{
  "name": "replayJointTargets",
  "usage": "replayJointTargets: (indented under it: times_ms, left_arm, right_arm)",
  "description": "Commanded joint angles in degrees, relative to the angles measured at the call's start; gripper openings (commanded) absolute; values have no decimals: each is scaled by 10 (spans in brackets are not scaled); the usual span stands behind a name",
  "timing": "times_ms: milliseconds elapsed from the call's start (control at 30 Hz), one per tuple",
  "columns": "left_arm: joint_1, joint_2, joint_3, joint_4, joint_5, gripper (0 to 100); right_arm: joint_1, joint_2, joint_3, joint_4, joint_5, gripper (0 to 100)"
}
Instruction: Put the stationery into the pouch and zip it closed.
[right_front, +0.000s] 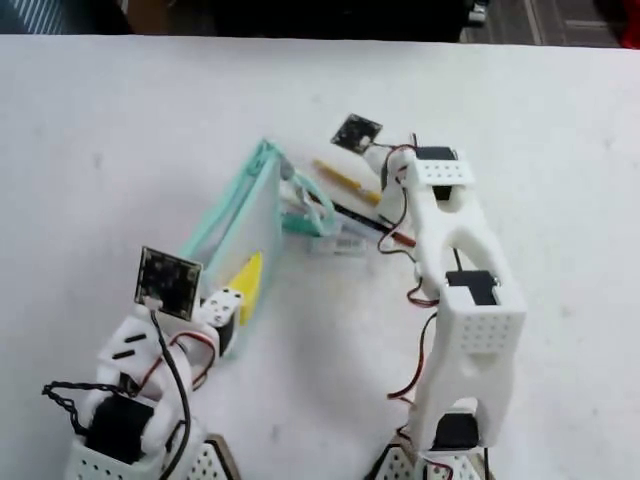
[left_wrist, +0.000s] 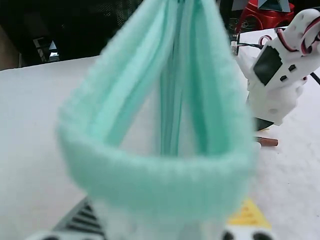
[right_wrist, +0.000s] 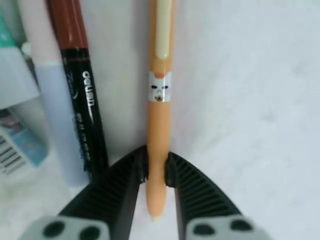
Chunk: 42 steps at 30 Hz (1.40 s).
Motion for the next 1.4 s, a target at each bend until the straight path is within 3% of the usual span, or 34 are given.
replayJointTargets:
  times_ms: [0, 167, 367, 433, 667, 900, 1367]
  left_arm:
    - [6, 3, 1, -1, 2, 177]
    - [6, 3, 1, -1, 2, 177]
    - [6, 3, 1, -1, 2, 177]
    - [6, 3, 1, -1, 2, 177]
    - [6, 3, 1, -1, 2, 177]
    - [6, 3, 1, -1, 2, 177]
    - [6, 3, 1, -1, 2, 177]
  right_arm:
    - [15, -12, 4, 32, 13, 21]
    - [-17, -33, 4, 88, 12, 39]
    - [-45, -61, 7, 124, 11, 279]
    - [-53, -65, 7, 127, 11, 313]
    - [-83, -66, 3, 93, -45, 277]
    - [-51, -62, 6, 15, -99, 132]
    - [-65, 4, -25, -2, -105, 182]
